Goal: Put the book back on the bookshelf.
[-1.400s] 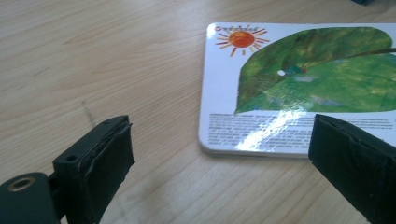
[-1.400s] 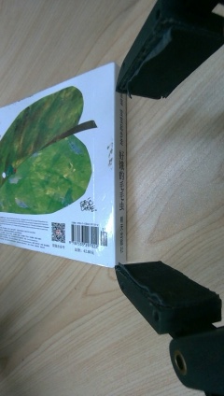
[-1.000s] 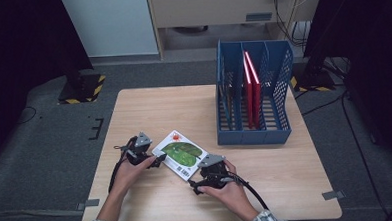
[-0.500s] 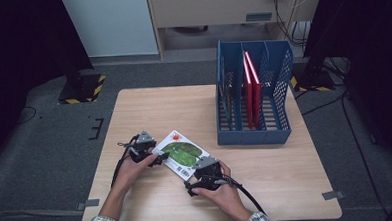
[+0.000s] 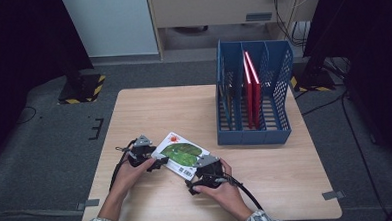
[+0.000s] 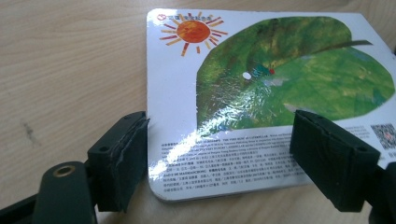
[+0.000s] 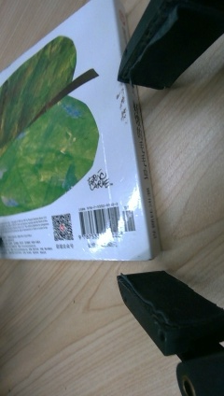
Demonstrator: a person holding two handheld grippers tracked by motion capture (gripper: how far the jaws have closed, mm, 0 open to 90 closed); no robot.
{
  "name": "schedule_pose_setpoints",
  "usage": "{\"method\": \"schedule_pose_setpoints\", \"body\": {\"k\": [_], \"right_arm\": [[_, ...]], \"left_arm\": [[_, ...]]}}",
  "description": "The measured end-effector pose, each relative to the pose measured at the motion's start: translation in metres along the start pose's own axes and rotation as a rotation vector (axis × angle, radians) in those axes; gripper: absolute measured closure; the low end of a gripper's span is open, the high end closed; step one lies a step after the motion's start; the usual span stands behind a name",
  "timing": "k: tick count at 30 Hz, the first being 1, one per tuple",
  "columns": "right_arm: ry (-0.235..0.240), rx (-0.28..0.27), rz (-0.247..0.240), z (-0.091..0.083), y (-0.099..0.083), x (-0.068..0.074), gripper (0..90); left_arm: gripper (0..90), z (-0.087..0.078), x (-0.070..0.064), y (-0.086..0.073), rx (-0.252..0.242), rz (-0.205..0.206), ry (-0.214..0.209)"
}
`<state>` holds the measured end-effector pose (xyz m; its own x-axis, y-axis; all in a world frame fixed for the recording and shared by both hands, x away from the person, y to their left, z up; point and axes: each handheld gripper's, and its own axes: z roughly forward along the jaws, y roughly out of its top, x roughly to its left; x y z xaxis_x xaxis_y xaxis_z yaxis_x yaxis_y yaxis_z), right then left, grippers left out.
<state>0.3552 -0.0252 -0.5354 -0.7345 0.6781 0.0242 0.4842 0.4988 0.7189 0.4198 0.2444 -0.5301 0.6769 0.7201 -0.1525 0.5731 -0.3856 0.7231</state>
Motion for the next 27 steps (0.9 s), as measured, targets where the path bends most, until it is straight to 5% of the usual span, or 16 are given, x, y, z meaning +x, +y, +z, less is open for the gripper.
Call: {"method": "schedule_pose_setpoints", "body": {"k": [4,19,27], "right_arm": [[-0.013,0.000,-0.001,0.000,0.000,-0.004,5.3],[0.064,-0.002,0.040,-0.007,-0.004,-0.034,5.8],[0.090,0.002,0.051,-0.009,-0.005,-0.041,8.2]], "left_arm": [[19.3,-0.006,-0.009,-0.005,0.015,-0.001,0.007],[21.4,-0.016,-0.041,-0.019,0.056,0.058,0.001],[21.7,-0.020,-0.040,-0.017,0.028,0.033,-0.023]]}}
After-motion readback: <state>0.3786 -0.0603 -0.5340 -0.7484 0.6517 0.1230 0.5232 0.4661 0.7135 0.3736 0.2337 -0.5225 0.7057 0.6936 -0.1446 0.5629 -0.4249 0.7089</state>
